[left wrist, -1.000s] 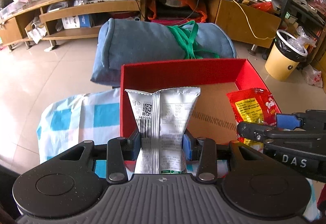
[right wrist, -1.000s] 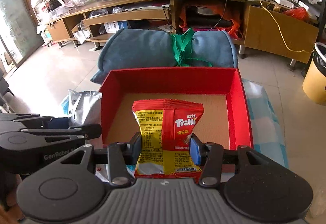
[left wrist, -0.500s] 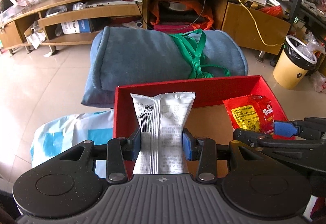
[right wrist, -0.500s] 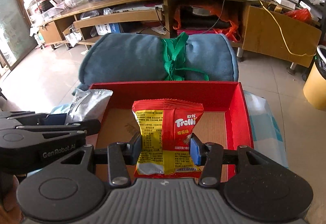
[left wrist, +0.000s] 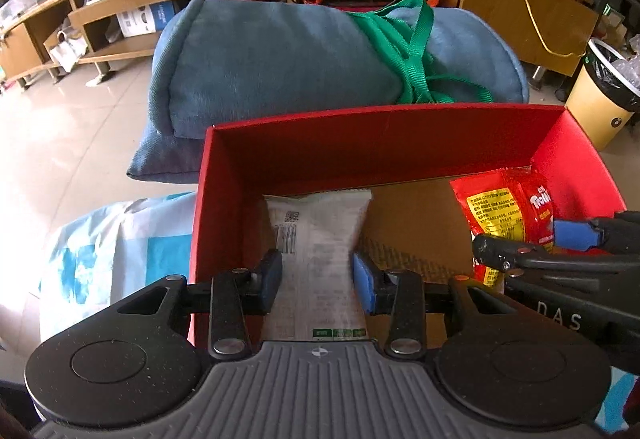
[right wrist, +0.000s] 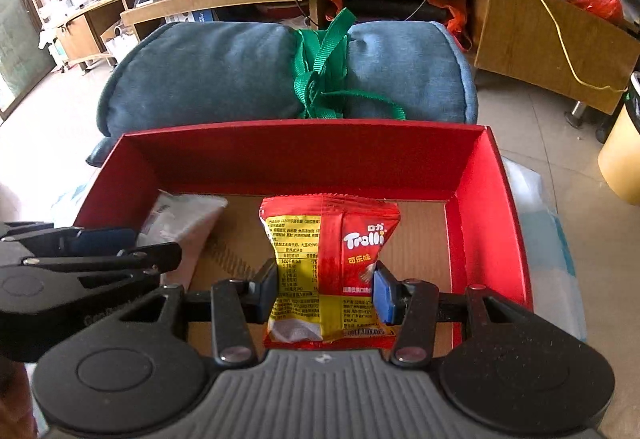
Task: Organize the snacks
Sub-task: 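Open both tools to release the bags into the red box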
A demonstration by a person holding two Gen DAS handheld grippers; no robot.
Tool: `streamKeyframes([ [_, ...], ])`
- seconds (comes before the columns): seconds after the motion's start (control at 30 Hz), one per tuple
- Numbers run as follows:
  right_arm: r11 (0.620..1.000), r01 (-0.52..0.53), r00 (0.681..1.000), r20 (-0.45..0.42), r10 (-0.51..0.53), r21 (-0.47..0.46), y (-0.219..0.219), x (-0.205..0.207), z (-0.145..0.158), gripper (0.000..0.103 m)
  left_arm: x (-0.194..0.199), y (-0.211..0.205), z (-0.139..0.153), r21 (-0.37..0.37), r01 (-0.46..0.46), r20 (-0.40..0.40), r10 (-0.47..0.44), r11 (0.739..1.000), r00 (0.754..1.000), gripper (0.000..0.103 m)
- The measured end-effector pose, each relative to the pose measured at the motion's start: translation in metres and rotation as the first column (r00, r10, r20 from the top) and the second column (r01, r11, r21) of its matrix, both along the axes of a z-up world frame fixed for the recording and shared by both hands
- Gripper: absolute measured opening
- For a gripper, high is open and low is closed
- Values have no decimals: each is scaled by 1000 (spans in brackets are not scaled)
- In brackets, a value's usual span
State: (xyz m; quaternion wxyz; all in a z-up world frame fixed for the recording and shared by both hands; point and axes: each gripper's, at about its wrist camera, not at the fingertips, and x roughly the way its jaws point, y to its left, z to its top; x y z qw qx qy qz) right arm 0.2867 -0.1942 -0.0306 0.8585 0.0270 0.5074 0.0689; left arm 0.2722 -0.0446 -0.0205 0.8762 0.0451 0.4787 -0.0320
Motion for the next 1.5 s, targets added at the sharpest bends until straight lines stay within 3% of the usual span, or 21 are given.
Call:
streamKeyframes([
  [0.27, 1000, 6, 1000, -22, -5, 5, 2, 3, -10, 49, -2, 1, 0, 11, 7, 0, -7, 1000, 1000, 52],
  [0.5, 1000, 14, 1000, 15, -14, -19, 2, 0, 0, 56, -5, 2, 4, 12, 3, 11, -3, 1000, 1000, 66],
  [0.73, 999, 27, 998, 51, -26, -19, 0, -4, 17, 60, -10, 7, 18, -2, -9, 41, 9, 1000, 999, 73],
  [1.5, 999, 38, 988, 149, -42, 28, -2, -49, 73, 62, -53, 15, 63, -40, 1, 119, 3, 999, 993, 80],
])
